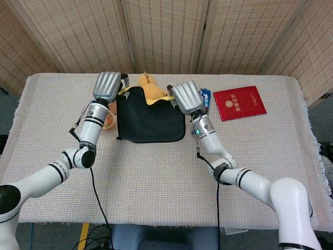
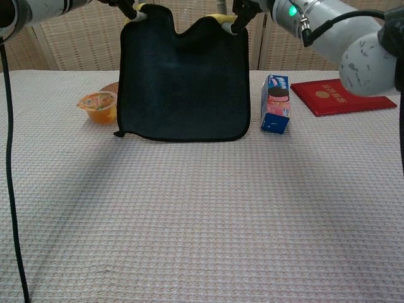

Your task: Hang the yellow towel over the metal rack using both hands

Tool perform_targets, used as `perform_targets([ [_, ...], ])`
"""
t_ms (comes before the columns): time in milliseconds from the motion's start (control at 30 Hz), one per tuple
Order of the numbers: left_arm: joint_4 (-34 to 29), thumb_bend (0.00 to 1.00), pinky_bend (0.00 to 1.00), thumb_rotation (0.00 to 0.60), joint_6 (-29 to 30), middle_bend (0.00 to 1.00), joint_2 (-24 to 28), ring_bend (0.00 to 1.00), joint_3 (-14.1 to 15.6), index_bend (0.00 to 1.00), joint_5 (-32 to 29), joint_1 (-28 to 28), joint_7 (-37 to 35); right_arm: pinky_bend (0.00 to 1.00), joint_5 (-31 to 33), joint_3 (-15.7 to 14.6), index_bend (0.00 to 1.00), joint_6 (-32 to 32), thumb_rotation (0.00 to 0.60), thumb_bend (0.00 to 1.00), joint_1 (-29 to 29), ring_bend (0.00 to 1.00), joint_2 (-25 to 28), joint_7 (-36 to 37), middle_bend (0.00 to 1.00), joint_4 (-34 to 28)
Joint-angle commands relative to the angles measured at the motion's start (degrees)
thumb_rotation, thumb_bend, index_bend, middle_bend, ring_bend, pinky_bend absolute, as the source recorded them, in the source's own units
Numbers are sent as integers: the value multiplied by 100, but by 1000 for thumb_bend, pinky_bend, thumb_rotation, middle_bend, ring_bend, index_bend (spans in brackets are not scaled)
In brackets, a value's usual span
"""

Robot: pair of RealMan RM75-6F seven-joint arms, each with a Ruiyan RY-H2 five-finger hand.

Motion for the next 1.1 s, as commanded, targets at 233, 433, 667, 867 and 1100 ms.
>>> perform_targets([
  [233,-14,410,1000,600,-113,987,17,871,-28,716,-319,-78,192,1000,-50,-21,710,-96,600,484,168,1000,-162,209,1000,467],
  [433,227,410,1000,600,-183,986,-127,869,51,709,-397,-168,338,1000,-21,-28,707,-197,600,484,293,1000,-348,233,1000,792],
  [667,493,409,1000,600,-237,984,-287,867,101,673,-401,-272,427,1000,106,-31,514,-404,600,466,445,1000,-541,2,999,1166],
  [867,773,398,1000,600,-351,974,-458,861,170,556,-456,-372,597,1000,336,31,217,-580,600,404,570,1000,-653,-424,988,1392],
  [1100,1091,164,1000,600,-420,954,-673,852,187,206,-676,-490,898,1000,547,120,0,-627,600,251,646,1000,-717,-696,979,1432],
])
